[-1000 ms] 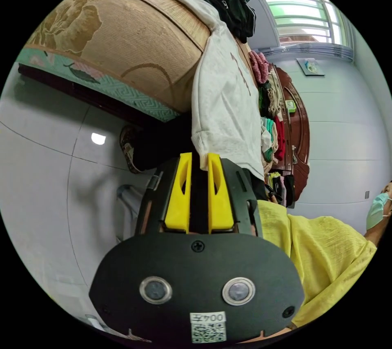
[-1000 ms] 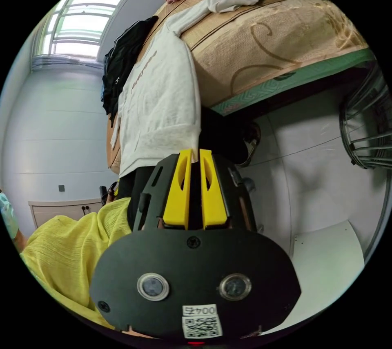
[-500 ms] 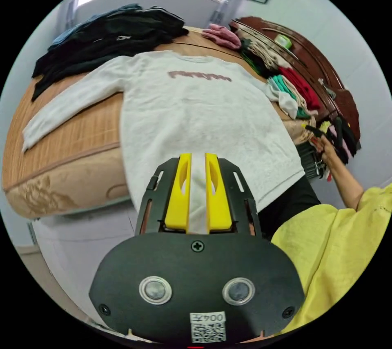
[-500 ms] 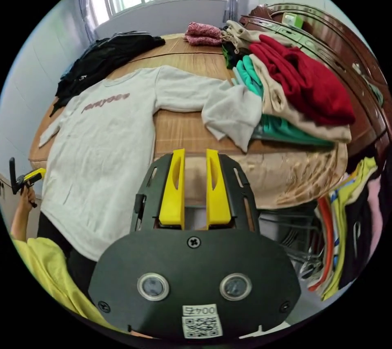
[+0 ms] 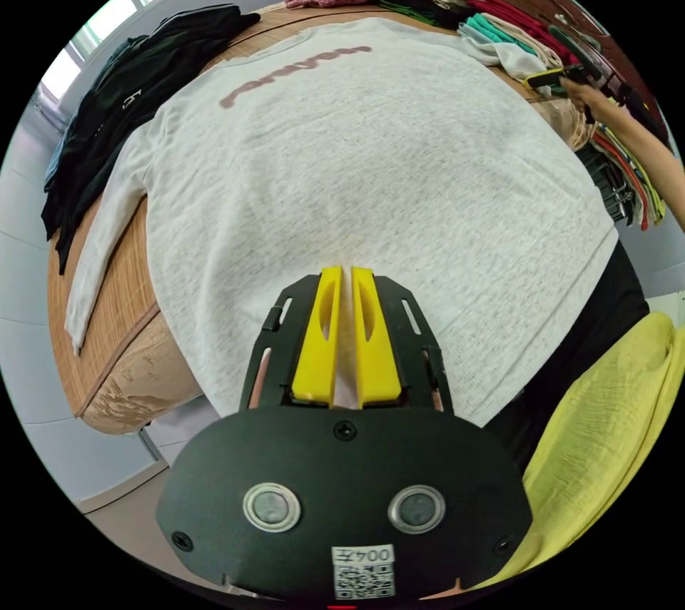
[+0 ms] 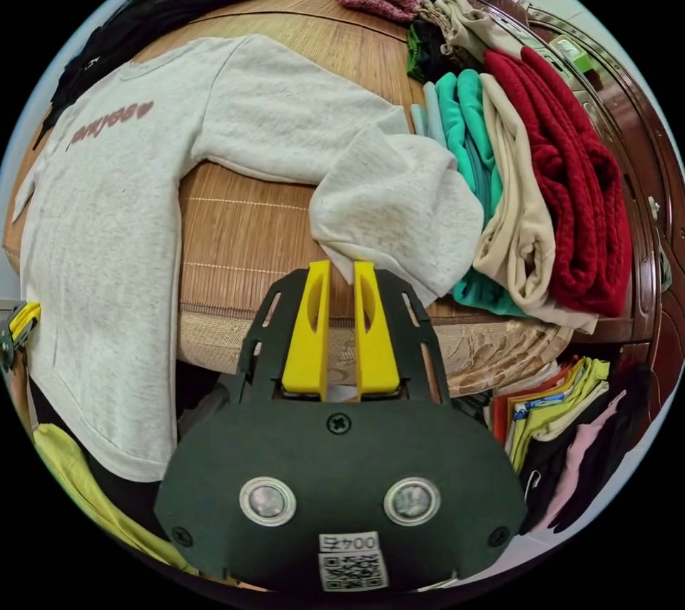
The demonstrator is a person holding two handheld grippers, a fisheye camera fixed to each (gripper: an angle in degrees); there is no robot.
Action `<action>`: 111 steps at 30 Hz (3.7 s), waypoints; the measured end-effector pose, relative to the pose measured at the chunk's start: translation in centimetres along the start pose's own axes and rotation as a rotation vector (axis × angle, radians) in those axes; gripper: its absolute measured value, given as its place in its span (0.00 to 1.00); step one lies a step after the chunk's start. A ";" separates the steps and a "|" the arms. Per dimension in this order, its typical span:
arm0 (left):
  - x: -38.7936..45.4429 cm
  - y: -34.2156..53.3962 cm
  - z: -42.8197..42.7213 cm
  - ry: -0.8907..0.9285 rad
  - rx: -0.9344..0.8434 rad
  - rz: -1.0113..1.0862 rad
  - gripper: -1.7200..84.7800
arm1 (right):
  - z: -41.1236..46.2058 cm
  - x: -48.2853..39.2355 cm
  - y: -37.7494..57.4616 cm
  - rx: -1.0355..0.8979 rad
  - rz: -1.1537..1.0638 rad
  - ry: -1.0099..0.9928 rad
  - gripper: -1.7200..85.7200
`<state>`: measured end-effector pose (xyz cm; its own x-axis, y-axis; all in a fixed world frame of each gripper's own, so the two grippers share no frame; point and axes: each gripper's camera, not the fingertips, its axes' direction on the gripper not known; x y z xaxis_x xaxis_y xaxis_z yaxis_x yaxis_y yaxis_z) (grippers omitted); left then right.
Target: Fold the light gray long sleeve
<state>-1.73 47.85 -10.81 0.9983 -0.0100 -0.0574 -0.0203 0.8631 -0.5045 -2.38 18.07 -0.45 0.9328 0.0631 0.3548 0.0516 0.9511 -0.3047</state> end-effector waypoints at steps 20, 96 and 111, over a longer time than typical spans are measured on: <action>-3.3 -0.5 -8.4 -0.016 0.022 0.021 0.05 | -12.3 14.5 -6.7 0.212 0.217 -0.974 0.03; -36.8 -33.4 18.0 0.259 0.062 0.036 0.16 | 14.3 -19.0 2.4 0.326 0.310 -0.814 0.10; -38.8 -38.6 23.4 0.342 0.013 0.085 0.13 | 17.2 -17.7 2.2 0.283 0.300 -0.811 0.09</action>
<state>-38.37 26.72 31.04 0.9171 -0.1040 -0.3850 -0.1000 0.8746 -0.4745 -24.89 24.22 7.85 0.3500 0.4119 0.8413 -0.3428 0.8921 -0.2942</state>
